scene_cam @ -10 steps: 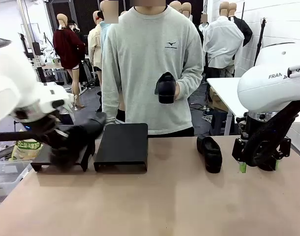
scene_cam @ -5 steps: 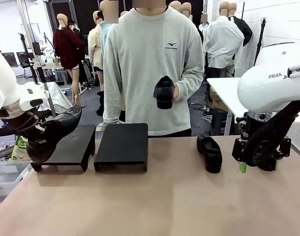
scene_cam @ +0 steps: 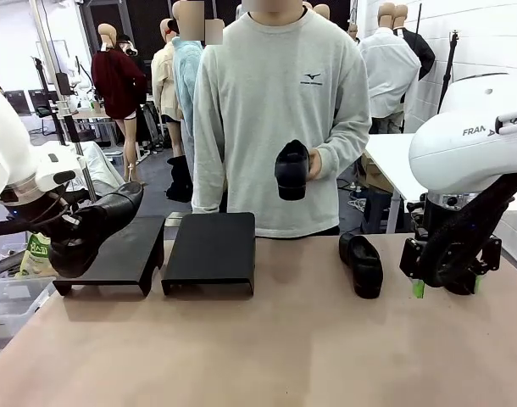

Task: Organize the shoes by placing them on the stand.
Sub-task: Place the Shoe from the middle of the table onto the Shoes Stand.

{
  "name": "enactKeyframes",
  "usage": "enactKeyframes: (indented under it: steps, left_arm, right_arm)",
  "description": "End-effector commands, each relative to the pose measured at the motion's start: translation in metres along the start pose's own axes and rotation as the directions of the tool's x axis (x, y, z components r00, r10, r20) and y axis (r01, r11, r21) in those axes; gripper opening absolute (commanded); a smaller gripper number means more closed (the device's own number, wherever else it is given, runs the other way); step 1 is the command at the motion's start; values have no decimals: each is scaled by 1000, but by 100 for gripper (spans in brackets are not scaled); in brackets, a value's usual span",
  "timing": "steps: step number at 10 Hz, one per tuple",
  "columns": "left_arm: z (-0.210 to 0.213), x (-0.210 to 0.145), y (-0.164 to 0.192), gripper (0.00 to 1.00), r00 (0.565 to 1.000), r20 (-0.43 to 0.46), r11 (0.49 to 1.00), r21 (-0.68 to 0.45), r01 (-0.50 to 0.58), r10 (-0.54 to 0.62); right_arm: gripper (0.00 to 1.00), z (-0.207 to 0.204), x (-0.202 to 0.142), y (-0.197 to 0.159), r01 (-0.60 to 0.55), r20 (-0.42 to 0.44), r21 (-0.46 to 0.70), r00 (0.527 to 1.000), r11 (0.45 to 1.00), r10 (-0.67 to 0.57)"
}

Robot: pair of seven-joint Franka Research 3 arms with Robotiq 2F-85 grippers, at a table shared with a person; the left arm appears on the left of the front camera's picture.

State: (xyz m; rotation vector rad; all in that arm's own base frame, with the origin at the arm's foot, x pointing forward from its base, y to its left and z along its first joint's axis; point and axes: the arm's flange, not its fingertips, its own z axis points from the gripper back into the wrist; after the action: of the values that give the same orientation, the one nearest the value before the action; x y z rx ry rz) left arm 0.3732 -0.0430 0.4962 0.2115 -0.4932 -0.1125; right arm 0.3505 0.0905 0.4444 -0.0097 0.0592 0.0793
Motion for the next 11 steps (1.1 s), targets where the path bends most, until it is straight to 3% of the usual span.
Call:
enactKeyframes:
  steps: [1, 3, 5, 9, 11]
  left_arm:
    - [-36, 27, 26, 0, 995, 75, 998, -20, -62, 63]
    - [-63, 33, 59, 0, 987, 58, 987, -69, -148, 152]
    - [-78, 36, 75, 0, 986, -3, 981, -104, -165, 165]
    - [-108, 46, 87, 0, 976, -7, 953, -212, -214, 218]
    - [-125, 43, 89, 0, 971, -28, 951, -198, -239, 238]
  right_arm:
    - [100, 0, 0, 1, 13, 0, -1, 1000, 1000, -13]
    - [100, 0, 0, 1, 13, 0, -1, 1000, 1000, -13]
    - [100, 0, 0, 1, 13, 0, -1, 1000, 1000, -13]
    - [100, 0, 0, 1, 13, 0, -1, 1000, 1000, -13]
    - [100, 0, 0, 1, 13, 0, -1, 1000, 1000, -13]
